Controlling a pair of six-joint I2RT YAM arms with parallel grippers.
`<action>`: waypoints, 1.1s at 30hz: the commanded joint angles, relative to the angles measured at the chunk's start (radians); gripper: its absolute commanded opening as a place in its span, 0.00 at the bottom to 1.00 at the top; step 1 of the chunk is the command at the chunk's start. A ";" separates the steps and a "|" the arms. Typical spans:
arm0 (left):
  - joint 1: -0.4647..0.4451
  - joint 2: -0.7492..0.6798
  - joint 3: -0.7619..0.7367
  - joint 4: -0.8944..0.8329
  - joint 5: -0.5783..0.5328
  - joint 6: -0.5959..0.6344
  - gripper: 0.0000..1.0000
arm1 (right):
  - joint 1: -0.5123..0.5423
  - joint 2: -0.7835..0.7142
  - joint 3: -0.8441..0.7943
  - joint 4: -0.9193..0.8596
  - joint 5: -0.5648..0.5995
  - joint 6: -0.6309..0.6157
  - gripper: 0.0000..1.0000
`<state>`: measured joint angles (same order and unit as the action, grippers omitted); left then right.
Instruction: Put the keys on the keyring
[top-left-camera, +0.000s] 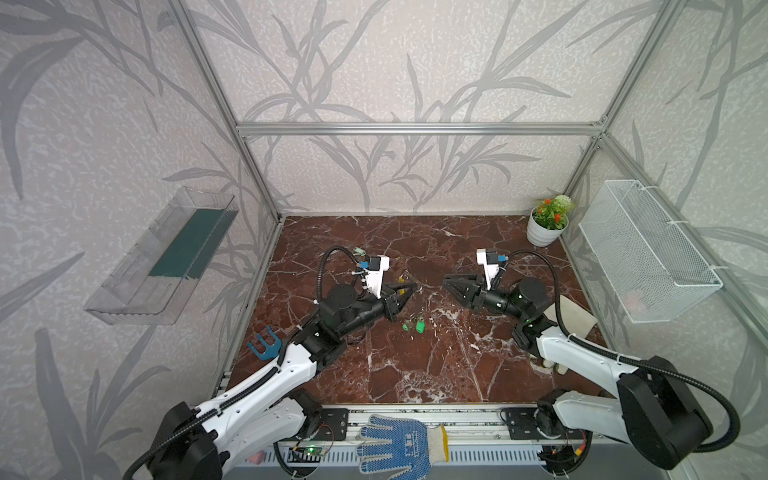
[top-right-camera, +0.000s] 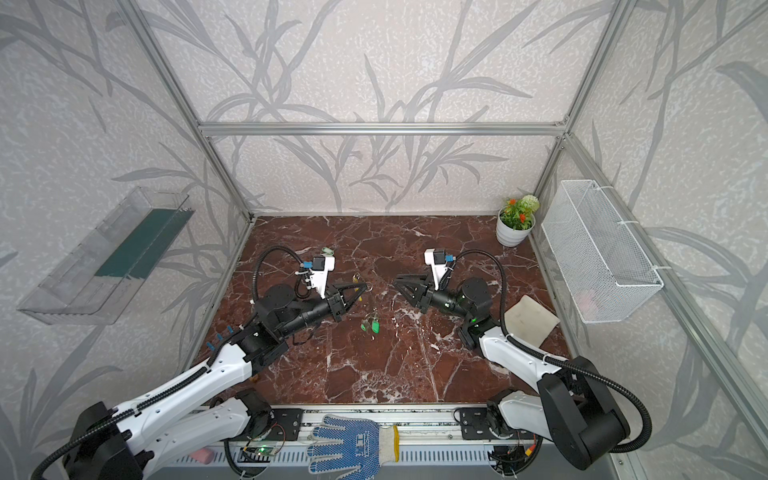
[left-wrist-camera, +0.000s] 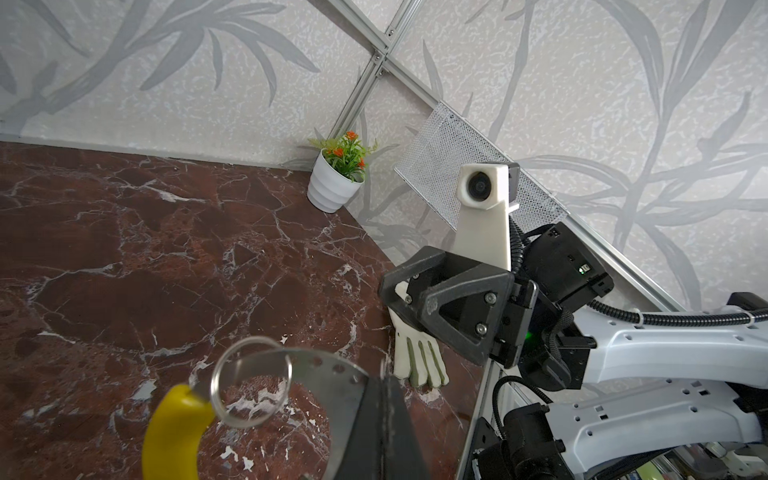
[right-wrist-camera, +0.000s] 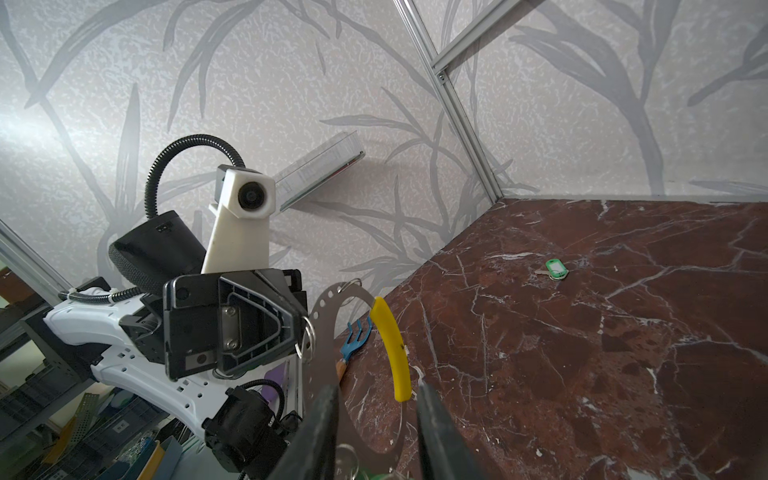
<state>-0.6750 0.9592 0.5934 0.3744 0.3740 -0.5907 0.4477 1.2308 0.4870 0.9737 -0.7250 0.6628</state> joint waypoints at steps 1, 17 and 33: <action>-0.014 -0.023 0.046 -0.081 -0.099 0.035 0.00 | 0.004 -0.003 0.001 0.014 0.025 -0.010 0.35; -0.081 0.000 0.142 -0.297 -0.374 0.064 0.00 | 0.046 -0.011 0.006 -0.065 0.076 -0.099 0.36; -0.086 0.042 0.102 -0.171 -0.084 0.259 0.00 | 0.098 -0.057 0.056 -0.248 0.087 -0.212 0.38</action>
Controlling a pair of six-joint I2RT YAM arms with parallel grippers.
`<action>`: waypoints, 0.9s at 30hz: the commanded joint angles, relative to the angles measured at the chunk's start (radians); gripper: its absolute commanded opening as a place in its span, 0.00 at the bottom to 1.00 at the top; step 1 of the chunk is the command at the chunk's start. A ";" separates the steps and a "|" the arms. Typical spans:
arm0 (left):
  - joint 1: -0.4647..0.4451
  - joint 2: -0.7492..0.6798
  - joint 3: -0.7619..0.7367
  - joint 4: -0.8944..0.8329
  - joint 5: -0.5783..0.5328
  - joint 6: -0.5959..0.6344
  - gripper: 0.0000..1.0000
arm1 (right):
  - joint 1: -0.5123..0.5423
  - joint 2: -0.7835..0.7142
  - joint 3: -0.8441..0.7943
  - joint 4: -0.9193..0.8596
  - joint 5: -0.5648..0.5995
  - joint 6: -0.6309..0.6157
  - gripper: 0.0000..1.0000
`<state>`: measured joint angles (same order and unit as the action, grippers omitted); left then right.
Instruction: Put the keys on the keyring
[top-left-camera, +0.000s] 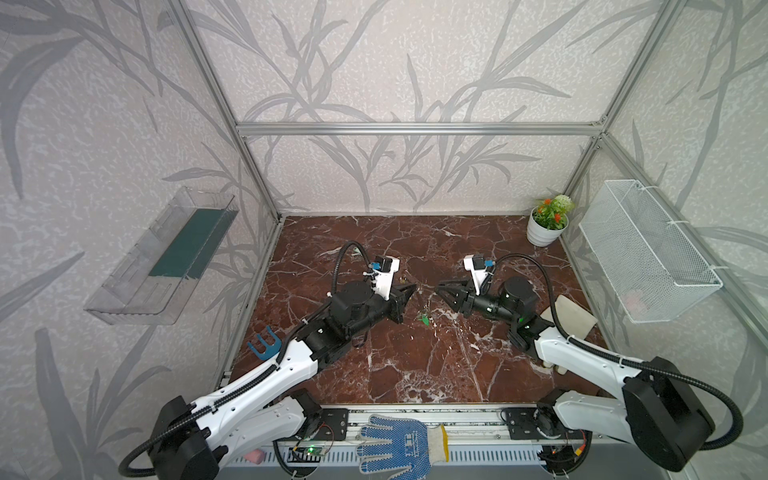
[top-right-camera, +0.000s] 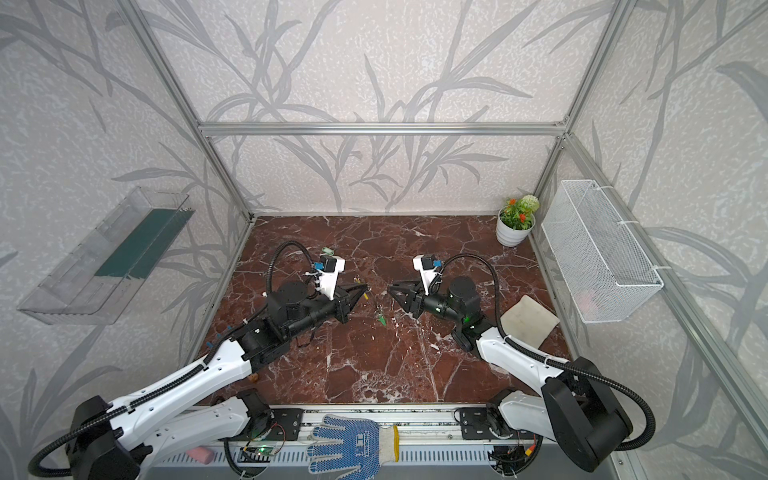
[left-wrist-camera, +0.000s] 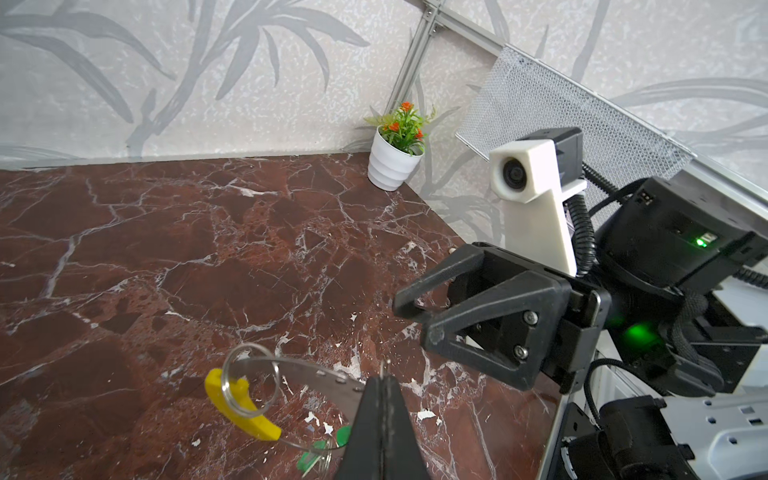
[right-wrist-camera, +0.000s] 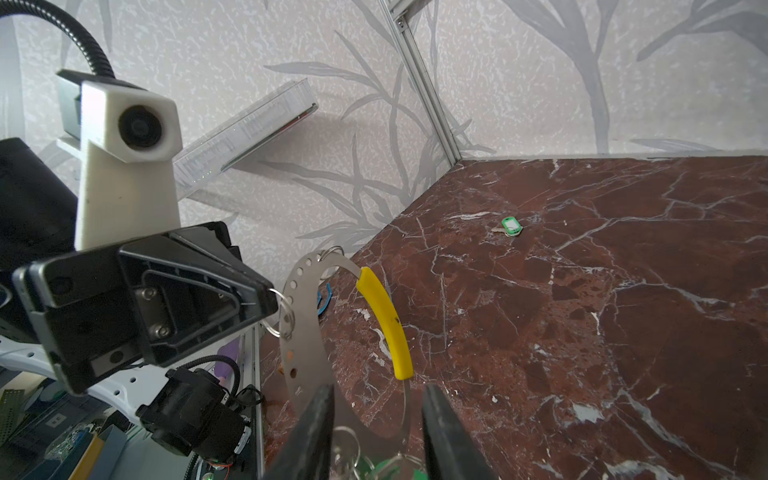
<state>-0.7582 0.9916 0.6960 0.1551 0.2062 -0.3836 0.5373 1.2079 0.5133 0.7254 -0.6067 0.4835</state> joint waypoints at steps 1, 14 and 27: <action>-0.003 0.014 0.000 0.053 0.099 0.053 0.00 | 0.012 -0.040 0.027 0.007 -0.041 -0.036 0.38; -0.003 0.046 0.018 0.065 0.178 0.045 0.00 | 0.052 -0.048 0.056 -0.039 -0.086 -0.077 0.32; -0.003 0.038 0.028 0.057 0.191 0.040 0.00 | 0.067 -0.024 0.082 -0.096 -0.087 -0.105 0.23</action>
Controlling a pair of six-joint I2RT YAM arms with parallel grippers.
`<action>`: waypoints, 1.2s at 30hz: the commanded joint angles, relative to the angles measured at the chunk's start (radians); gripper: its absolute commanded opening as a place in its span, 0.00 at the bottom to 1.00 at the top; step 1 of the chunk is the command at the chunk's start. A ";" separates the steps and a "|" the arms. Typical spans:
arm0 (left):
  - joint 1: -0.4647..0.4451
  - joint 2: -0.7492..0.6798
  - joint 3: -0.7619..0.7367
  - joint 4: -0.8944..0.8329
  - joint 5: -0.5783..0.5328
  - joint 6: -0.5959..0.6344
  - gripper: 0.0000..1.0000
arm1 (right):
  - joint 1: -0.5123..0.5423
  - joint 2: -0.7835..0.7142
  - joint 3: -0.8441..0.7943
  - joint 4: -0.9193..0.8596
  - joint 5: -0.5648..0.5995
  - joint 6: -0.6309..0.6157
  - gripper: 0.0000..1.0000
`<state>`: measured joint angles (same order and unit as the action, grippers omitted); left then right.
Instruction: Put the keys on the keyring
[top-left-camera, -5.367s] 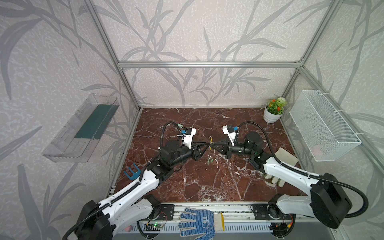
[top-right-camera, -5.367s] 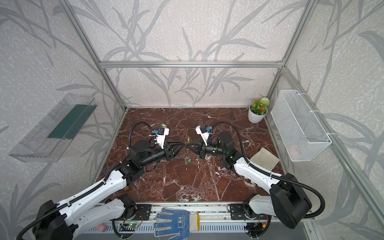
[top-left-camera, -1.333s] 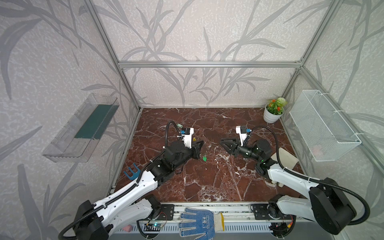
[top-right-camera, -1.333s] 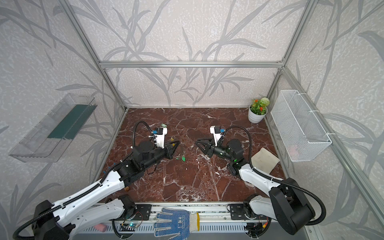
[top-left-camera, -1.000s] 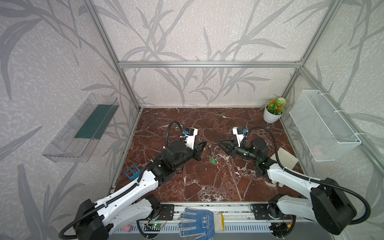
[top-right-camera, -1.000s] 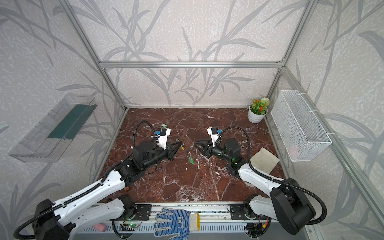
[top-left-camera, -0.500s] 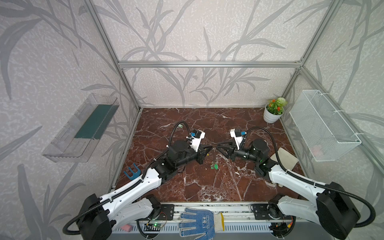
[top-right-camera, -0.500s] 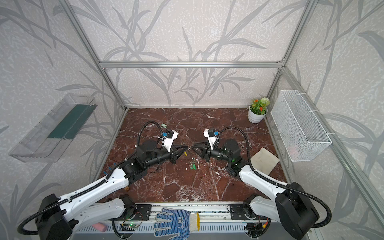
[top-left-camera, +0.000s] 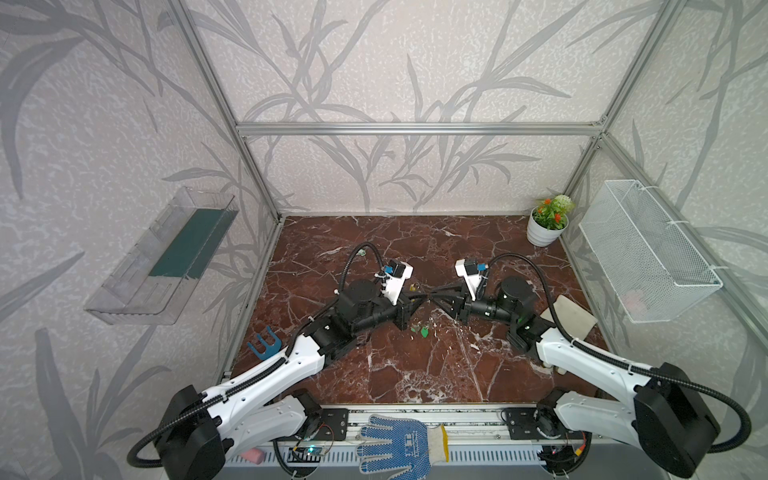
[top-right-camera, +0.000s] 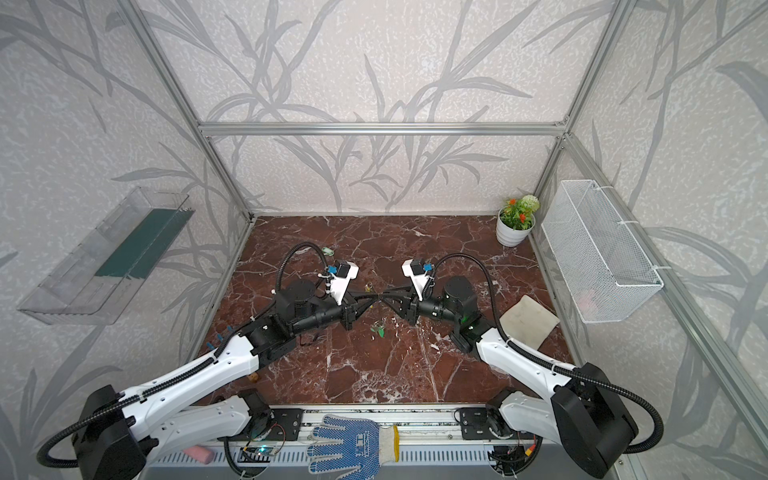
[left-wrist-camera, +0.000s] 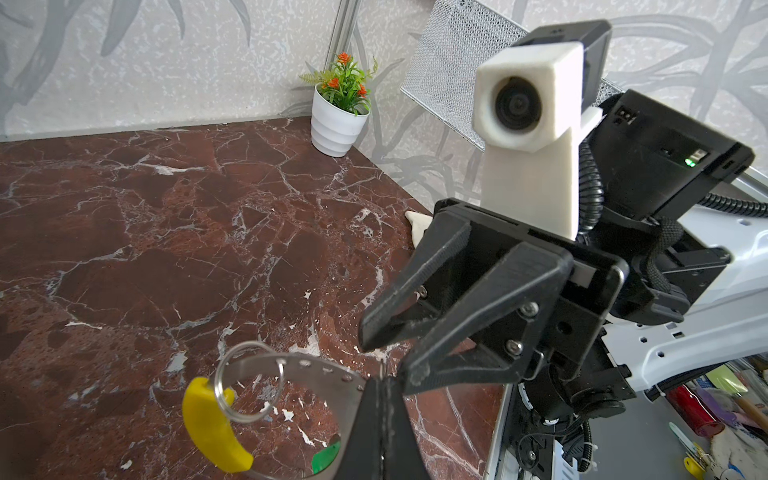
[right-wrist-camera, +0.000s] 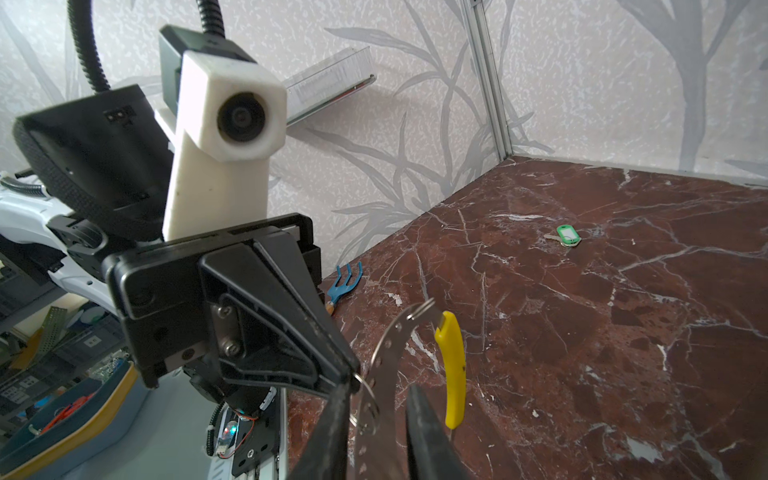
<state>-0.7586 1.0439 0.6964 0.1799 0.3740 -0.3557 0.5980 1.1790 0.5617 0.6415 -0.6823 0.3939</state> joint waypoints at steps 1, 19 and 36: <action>-0.003 -0.013 0.028 0.030 0.029 0.014 0.00 | 0.008 0.005 0.033 -0.012 -0.010 -0.018 0.23; -0.004 -0.001 0.029 0.028 0.030 0.003 0.00 | 0.023 0.004 0.047 -0.043 -0.008 -0.036 0.00; 0.023 -0.100 -0.026 0.000 -0.072 -0.055 0.28 | -0.014 0.002 0.007 0.047 0.002 0.028 0.00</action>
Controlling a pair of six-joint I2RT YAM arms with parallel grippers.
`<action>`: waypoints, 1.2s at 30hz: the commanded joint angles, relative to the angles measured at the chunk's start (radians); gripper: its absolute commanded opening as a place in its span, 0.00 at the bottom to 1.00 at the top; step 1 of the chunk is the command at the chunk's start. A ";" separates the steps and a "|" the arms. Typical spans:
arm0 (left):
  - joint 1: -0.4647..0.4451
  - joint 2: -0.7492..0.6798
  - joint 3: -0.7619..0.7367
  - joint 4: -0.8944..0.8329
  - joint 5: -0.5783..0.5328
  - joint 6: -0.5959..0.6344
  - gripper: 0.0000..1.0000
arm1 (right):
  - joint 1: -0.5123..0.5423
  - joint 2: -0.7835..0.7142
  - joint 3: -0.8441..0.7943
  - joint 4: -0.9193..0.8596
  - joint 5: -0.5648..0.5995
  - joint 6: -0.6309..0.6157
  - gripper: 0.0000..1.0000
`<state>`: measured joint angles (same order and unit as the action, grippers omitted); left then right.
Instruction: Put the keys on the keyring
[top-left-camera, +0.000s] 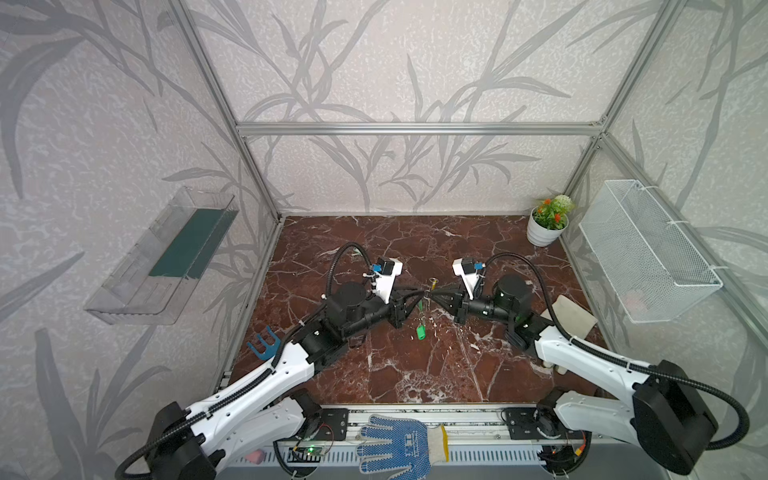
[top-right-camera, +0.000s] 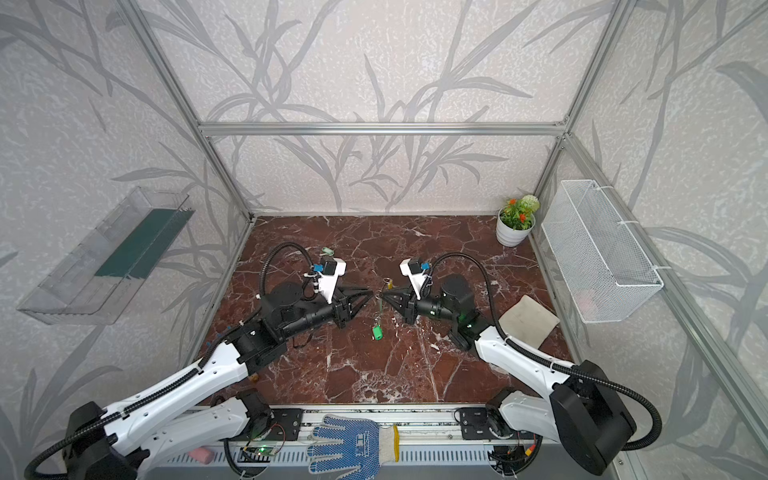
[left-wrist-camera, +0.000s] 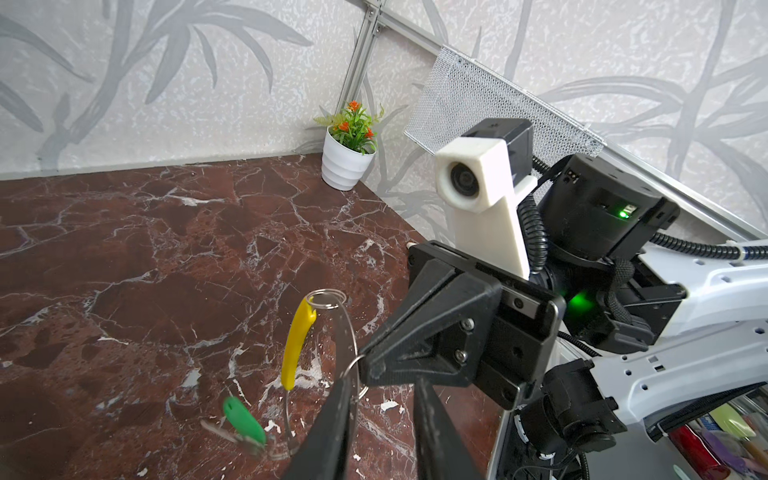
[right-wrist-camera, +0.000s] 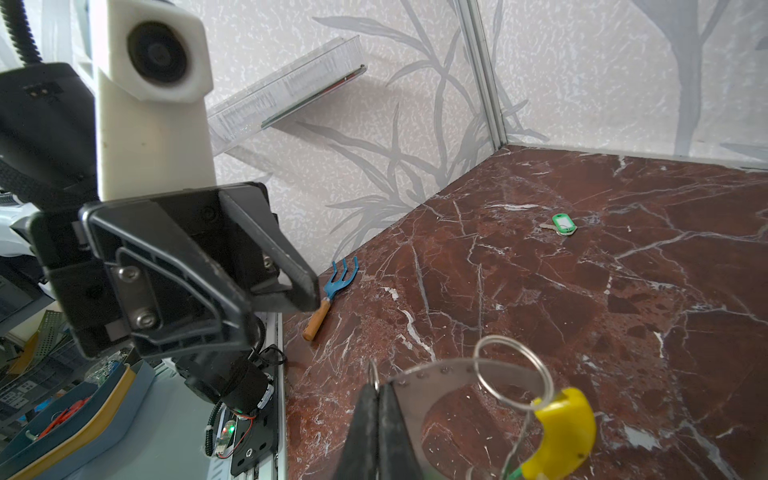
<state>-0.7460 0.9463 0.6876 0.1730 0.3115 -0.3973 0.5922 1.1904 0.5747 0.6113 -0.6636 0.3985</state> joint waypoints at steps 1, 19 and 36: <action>0.015 0.005 -0.019 0.015 0.001 -0.020 0.28 | -0.013 -0.005 -0.007 0.086 -0.024 0.031 0.00; 0.115 0.167 -0.048 0.338 0.313 -0.234 0.27 | -0.072 0.079 -0.029 0.343 -0.181 0.172 0.00; 0.117 0.211 -0.044 0.418 0.436 -0.287 0.22 | -0.075 0.089 -0.030 0.337 -0.167 0.162 0.00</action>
<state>-0.6258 1.1542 0.6498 0.5346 0.6746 -0.6666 0.5220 1.2888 0.5518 0.9157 -0.8459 0.5728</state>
